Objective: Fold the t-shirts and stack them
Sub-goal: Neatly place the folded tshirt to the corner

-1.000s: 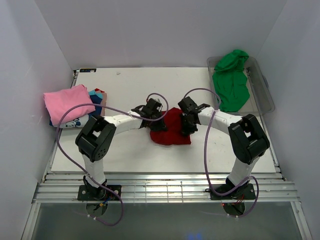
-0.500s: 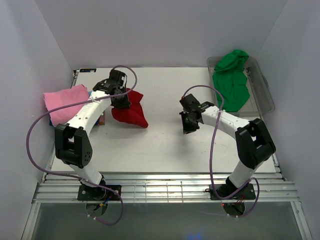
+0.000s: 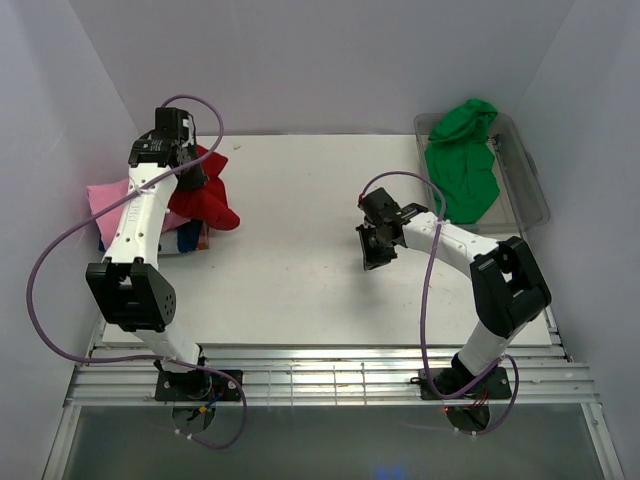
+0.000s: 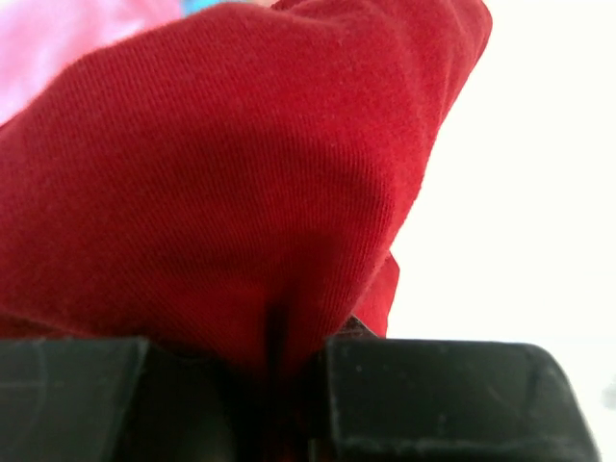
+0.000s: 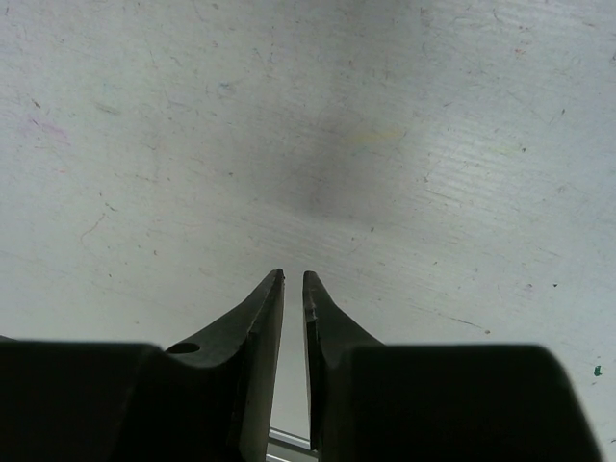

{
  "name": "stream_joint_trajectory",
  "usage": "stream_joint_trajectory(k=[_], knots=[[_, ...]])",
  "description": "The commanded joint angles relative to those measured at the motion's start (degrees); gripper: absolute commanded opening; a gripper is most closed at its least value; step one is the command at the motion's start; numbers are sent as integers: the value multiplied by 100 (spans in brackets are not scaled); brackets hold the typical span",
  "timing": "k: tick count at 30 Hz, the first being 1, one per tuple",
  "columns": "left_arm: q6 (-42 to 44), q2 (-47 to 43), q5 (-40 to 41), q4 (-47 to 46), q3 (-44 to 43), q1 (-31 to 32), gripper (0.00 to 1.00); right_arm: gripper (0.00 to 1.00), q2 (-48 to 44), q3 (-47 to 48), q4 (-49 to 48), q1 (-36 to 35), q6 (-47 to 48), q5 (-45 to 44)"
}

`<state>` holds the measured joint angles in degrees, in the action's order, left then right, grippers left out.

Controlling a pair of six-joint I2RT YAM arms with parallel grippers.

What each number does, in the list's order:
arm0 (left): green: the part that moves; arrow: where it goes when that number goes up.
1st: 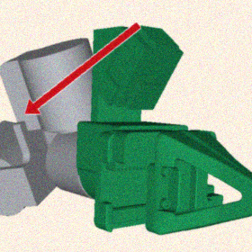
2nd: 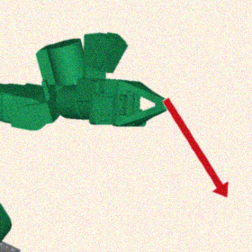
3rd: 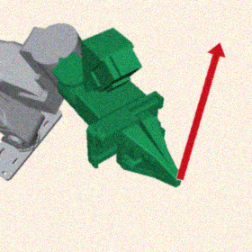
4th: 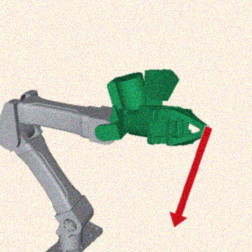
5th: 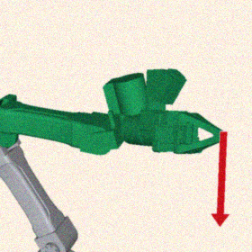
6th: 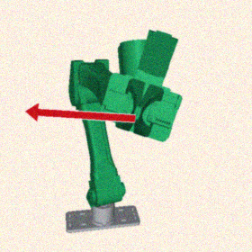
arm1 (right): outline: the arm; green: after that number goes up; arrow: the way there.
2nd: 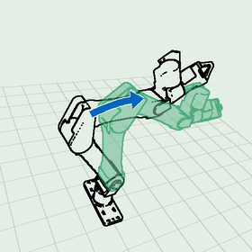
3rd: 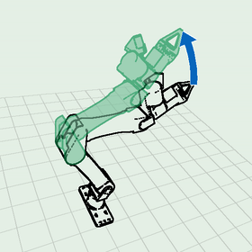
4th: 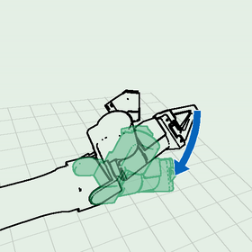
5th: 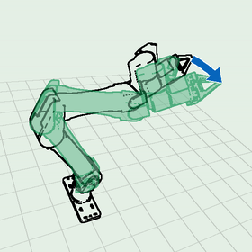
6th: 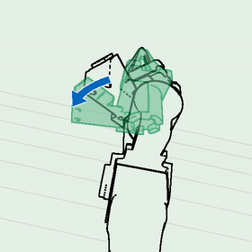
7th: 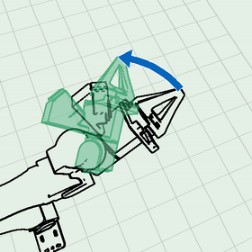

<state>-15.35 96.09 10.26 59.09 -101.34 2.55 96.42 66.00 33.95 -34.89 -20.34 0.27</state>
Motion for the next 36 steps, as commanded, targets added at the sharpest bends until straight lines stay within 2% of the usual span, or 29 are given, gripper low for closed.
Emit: stream_joint_trajectory(k=[1, 6, 13, 23, 29, 31, 33, 34, 36], knots=[[182, -372, 230, -46, 62, -228, 2, 20, -159, 45, 6, 0, 171, 87], [235, -267, 12, -257, -96, -789, 2, 20, -361, -96, 50, -8, 74, 113], [287, -30, -138, -477, -395, -1221, 2, 20, -572, -350, 138, 0, -119, 69], [455, 32, -744, -1084, 271, -2407, 2, 19, -756, -553, 366, -35, -313, -1], [367, 462, -376, -1295, 686, -2733, 2, 19, -809, -378, 559, -131, -427, -1], [288, 699, -218, -1260, 712, -2830, 6, 19, -835, -342, 621, -149, -445, -176], [226, 840, 1, -1164, 756, -2847, 15, 19, -871, -307, 709, -167, -462, -238], [148, 945, 54, -1146, 782, -2847, 35, 19, -914, -315, 718, -175, -497, -247], [16, 999, 177, -1136, 817, -2847, 46, 19, -958, -342, 744, -184, -524, -282]])
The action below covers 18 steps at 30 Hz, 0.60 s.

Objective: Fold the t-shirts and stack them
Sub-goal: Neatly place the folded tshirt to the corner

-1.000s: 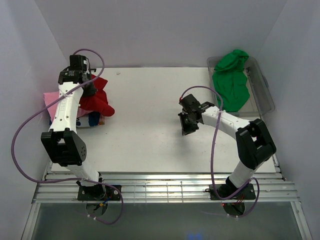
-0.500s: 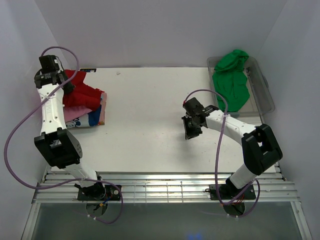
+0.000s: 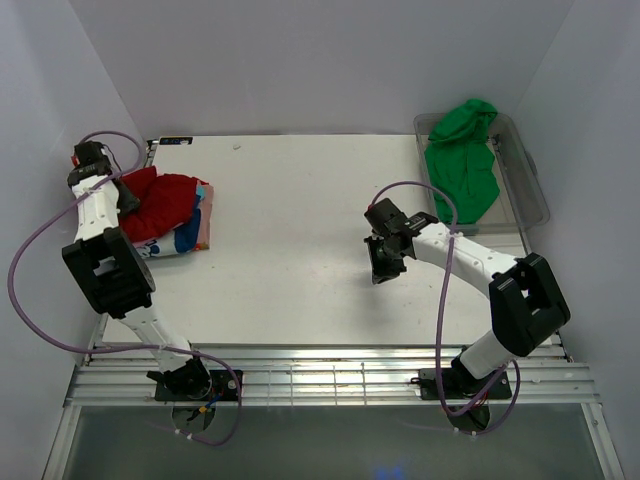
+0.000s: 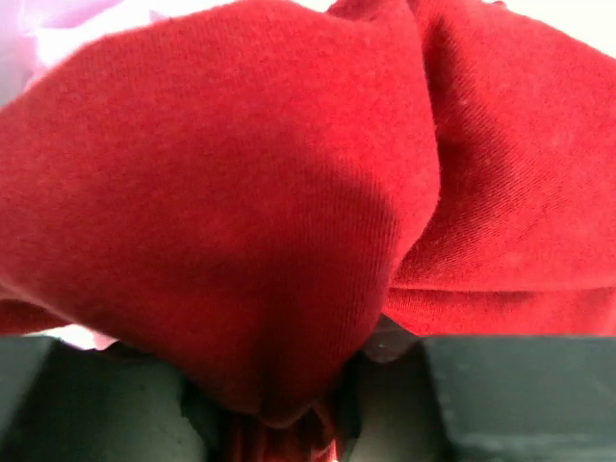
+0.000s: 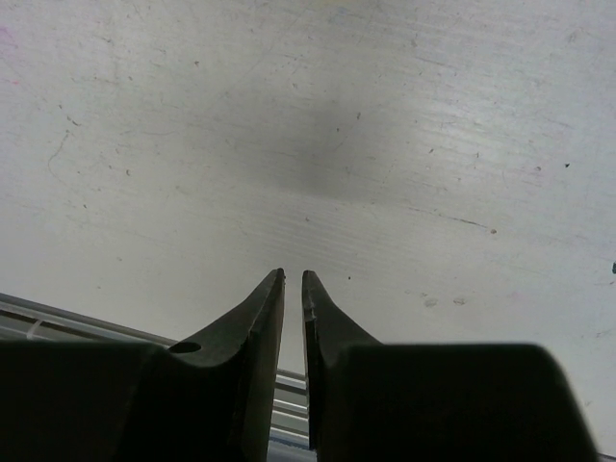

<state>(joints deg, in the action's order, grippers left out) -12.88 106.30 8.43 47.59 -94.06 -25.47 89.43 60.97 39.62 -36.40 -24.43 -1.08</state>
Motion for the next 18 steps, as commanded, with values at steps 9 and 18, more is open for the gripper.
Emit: stream_joint_trajectory(k=[9, 18], knots=[[-495, -1127, 98, -968, -192, -28, 60, 19, -382, -59, 222, -42, -159, -164], [-917, -2832, -113, -1464, 1082, 192, 78, 21, -277, 55, 187, -77, -133, -120]])
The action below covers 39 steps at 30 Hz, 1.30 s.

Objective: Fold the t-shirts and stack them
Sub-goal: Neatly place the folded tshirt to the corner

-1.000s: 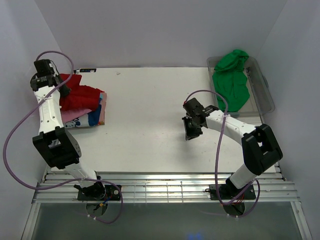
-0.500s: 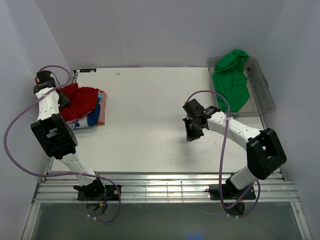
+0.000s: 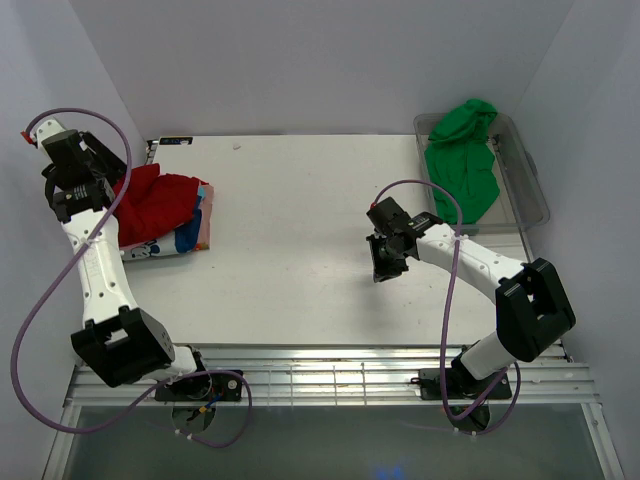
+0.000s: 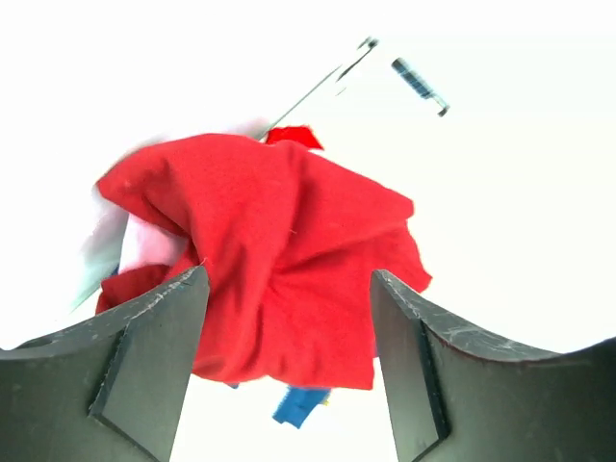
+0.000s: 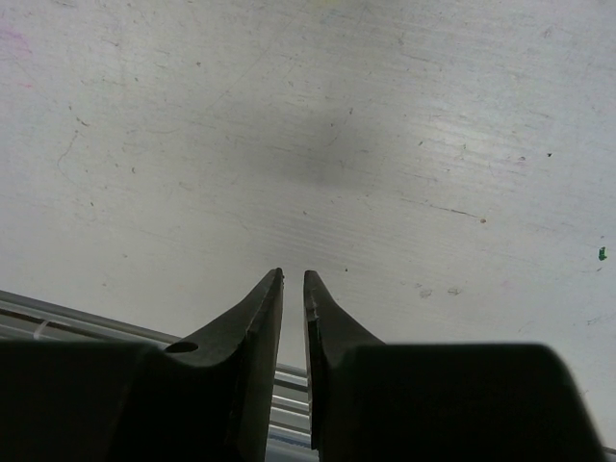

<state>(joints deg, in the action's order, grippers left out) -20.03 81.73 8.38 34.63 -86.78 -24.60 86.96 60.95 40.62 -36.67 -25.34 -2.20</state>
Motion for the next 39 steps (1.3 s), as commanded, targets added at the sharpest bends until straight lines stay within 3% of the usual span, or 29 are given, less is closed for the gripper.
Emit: stream_joint_trajectory(k=[1, 3, 5, 6, 9, 22, 30, 39], knots=[[-212, -447, -91, -176, 451, 174, 78, 21, -21, 75, 78, -60, -32, -9], [-177, -492, -144, -185, 680, 219, 74, 21, 5, 75, 60, -77, -32, 9], [-150, -413, -126, -202, 794, 236, 63, 21, 14, 101, 60, -95, -32, 9], [-150, -387, -57, -202, 882, 236, 38, 21, 14, 119, 69, -113, -23, 9], [-133, -211, 32, -246, 935, 236, 1, 20, -47, 110, 69, -130, -41, -26], [-238, 967, 40, -273, 206, 236, 0, 20, -337, -171, 156, -139, -225, -97], [-510, 1072, 506, -326, 443, 228, 0, 19, -425, -162, 315, -139, -278, -158], [-519, 2056, 489, -563, 426, 166, 0, 19, -504, 145, 631, -148, -445, -237]])
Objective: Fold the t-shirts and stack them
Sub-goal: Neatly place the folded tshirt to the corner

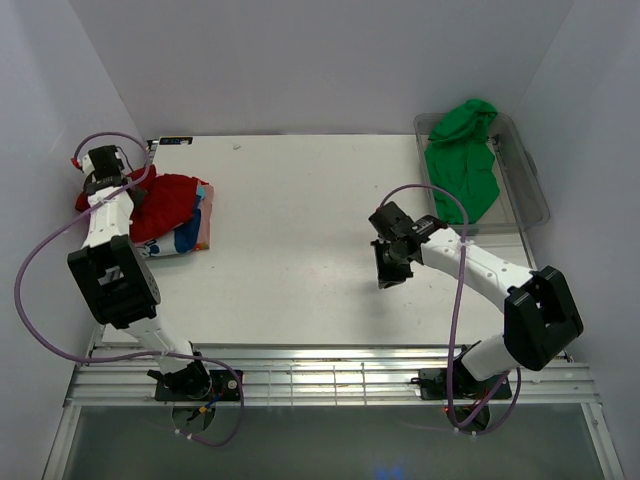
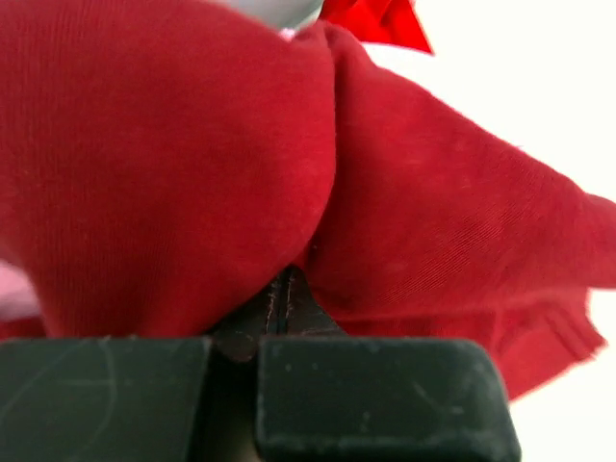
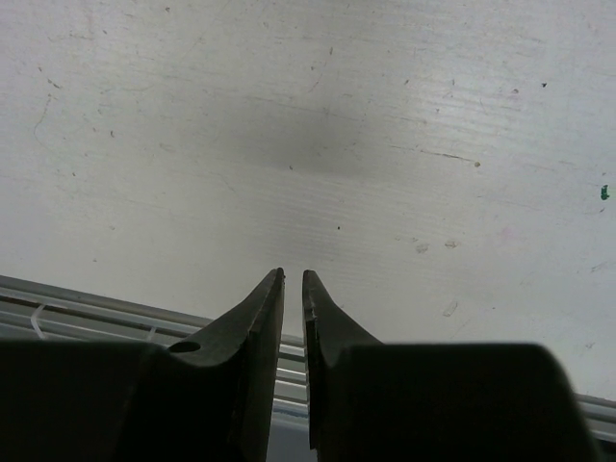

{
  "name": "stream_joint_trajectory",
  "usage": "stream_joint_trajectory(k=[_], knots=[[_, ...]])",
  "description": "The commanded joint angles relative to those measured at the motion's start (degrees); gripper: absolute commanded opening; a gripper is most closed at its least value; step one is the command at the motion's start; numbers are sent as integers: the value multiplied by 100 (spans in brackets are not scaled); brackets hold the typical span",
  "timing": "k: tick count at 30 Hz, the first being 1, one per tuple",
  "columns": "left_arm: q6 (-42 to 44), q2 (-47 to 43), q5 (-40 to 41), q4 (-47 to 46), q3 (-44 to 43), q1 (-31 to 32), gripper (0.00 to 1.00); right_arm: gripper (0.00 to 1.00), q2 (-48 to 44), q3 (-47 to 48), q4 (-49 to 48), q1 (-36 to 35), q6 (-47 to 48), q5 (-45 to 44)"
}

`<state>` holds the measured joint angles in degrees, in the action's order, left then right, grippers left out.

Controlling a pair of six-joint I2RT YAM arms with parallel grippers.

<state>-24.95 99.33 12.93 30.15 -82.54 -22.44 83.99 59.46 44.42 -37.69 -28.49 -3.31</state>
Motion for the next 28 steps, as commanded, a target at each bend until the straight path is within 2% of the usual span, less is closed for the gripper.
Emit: stream_joint_trajectory(k=[1, 8, 12, 16, 18, 19, 22, 23, 26, 28], knots=[[-36, 393, 8, -141, 1, -59, 0, 19, -216, 320, 286, -45, -157, -143], [-36, 1071, -405, -282, -165, -68, 0, 20, -260, 514, 497, -45, -289, -293], [-45, 659, -519, -282, -218, 2, 0, 20, -199, 724, 418, -45, -184, -284], [-98, -375, -493, -212, -105, 422, 2, 22, -111, 970, 120, -54, -69, -135], [-124, -738, -405, -194, 219, 652, 15, 22, 3, 1216, 102, -54, 19, -143], [-185, -922, -414, -159, 343, 853, 28, 21, 30, 1278, 84, -45, 45, -135], [-212, -1529, -414, -141, 835, 1301, 51, 21, 135, 1541, 31, -45, 142, -135], [-186, -1739, -457, -141, 923, 1416, 63, 22, 179, 1620, 31, -45, 186, -109], [42, -1969, -493, -89, 1073, 1821, 73, 21, 171, 1876, 58, -45, 335, -126], [69, -2241, -571, -62, 1117, 2066, 76, 23, 101, 1885, -161, -45, 431, -109]])
